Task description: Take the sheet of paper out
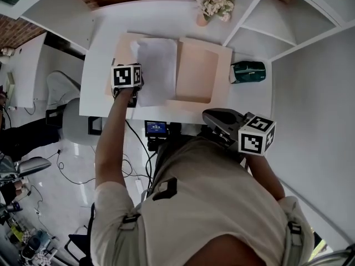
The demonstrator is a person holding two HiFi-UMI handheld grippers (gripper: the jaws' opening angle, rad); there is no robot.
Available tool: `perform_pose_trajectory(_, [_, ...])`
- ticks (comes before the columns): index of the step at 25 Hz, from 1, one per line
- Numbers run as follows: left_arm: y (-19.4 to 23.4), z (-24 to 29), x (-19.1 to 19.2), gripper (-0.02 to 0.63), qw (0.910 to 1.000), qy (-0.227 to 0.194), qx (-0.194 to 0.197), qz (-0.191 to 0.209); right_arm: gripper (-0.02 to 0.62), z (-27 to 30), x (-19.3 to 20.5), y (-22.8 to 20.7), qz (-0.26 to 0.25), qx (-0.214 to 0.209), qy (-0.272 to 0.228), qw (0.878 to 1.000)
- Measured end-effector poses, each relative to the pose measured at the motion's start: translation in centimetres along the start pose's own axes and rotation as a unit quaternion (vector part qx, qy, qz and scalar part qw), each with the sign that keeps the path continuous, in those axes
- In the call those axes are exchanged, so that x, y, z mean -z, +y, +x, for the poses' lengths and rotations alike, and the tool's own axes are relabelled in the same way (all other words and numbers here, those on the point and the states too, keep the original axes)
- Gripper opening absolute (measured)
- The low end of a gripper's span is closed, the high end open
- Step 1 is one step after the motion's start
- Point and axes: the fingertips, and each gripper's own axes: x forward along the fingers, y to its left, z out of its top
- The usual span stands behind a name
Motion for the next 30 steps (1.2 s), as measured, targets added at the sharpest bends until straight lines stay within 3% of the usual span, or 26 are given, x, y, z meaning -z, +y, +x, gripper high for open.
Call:
perform_pose_trajectory(15, [2.9,-3.3,0.4,0.020,0.9989,-0.042,0.002,-0.019,0.026,2.9,1.0,2.5,-0.011,-0.011,0.018,1.000])
perform_pose_trajectory(30, [4.9,-8.3,-1.3,0.020,0.9950,-0.093,0.032,-0.014,0.026,7.3,1.6,4.6,-0.002,-0.030,0.020,0.999])
